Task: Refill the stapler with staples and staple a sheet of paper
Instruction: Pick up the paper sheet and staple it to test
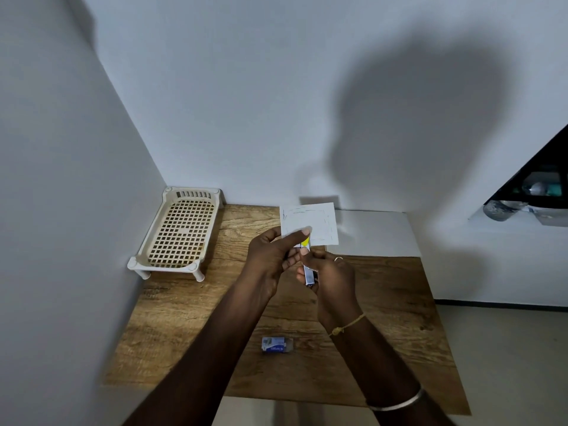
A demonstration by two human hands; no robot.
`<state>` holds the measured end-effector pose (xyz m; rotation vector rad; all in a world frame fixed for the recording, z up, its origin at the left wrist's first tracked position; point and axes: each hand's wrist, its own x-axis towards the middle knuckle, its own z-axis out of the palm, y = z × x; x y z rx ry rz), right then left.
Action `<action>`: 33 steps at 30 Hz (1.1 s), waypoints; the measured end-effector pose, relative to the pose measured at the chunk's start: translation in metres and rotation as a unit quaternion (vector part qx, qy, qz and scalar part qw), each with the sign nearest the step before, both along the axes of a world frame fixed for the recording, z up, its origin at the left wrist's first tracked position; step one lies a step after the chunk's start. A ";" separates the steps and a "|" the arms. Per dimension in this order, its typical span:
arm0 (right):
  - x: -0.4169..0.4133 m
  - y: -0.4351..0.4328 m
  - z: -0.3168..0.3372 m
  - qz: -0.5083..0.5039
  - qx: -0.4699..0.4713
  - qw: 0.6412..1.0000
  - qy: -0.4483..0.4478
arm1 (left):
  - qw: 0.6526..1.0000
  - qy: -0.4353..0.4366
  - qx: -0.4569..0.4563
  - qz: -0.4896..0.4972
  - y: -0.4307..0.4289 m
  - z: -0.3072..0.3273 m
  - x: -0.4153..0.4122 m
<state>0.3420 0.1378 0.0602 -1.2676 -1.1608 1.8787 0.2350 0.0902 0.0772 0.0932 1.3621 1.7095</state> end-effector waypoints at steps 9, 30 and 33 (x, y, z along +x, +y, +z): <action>-0.001 0.003 0.017 -0.005 0.030 0.999 0.040 | 0.999 -0.005 0.031 -0.002 0.004 0.017 -0.006; -0.003 0.002 0.026 0.061 0.024 0.993 0.096 | 0.998 0.003 0.010 0.056 0.010 0.018 -0.016; -0.002 0.003 0.025 0.069 0.031 0.993 0.089 | 0.998 0.002 0.007 0.058 0.009 0.019 -0.017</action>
